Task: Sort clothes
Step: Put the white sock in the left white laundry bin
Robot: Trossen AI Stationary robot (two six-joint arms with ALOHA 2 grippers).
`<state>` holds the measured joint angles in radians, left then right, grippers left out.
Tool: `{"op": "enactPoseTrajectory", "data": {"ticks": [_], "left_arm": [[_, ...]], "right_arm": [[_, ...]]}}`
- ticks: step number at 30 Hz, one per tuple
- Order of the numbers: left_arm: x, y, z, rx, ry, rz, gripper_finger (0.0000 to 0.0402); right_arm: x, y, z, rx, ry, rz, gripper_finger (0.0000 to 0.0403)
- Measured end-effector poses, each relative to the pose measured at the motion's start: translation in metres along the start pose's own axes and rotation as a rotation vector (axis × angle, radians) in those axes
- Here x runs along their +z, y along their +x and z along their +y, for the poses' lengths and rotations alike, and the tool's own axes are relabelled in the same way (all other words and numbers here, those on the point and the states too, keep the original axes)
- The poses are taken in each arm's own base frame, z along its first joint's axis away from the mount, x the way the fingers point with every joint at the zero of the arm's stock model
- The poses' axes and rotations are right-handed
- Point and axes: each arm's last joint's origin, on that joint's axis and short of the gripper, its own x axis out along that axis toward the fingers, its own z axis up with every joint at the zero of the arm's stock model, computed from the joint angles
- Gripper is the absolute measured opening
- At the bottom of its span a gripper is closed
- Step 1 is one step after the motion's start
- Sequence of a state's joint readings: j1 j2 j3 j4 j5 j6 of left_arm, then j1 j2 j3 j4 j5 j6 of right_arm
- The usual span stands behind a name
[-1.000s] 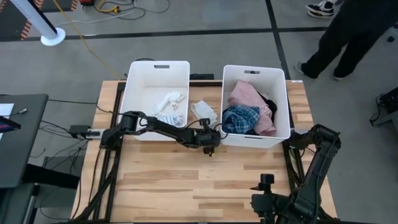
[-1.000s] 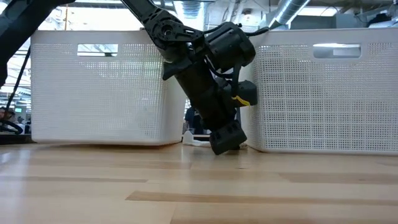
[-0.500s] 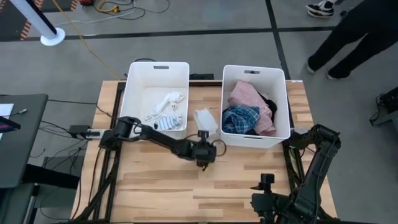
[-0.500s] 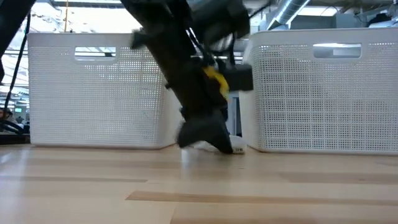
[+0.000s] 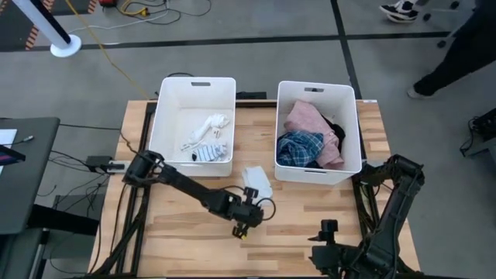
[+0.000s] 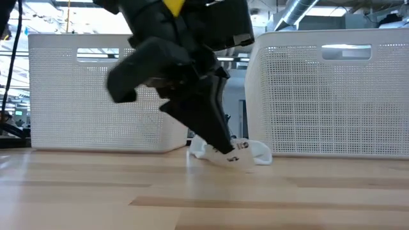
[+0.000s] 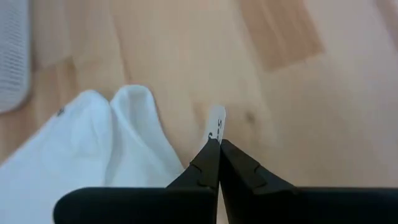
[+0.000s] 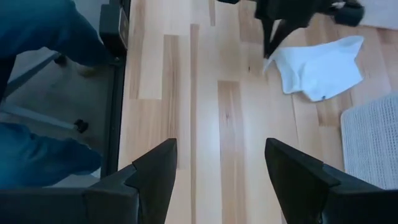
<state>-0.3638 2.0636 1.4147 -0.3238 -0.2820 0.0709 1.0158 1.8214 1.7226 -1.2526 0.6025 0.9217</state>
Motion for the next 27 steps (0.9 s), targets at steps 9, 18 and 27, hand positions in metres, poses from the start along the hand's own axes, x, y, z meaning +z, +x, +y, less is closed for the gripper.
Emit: {"op": "enactPoseTrajectory", "data": {"ticks": [9, 18, 27], "left_arm": [[-0.002, -0.009, -0.028, -0.077, 0.012, 0.026, 0.0028], [0.004, -0.026, -0.038, -0.102, 0.001, -0.004, 0.0208], [0.014, -0.070, -0.028, -0.106, -0.013, -0.054, 0.0271]], "right_arm": [[0.007, 0.006, -0.005, -0.011, -0.001, -0.004, 0.0260], [0.012, 0.010, -0.009, -0.021, -0.018, -0.001, 0.0260], [0.009, 0.046, -0.011, -0.028, -0.022, -0.014, 0.0260]]}}
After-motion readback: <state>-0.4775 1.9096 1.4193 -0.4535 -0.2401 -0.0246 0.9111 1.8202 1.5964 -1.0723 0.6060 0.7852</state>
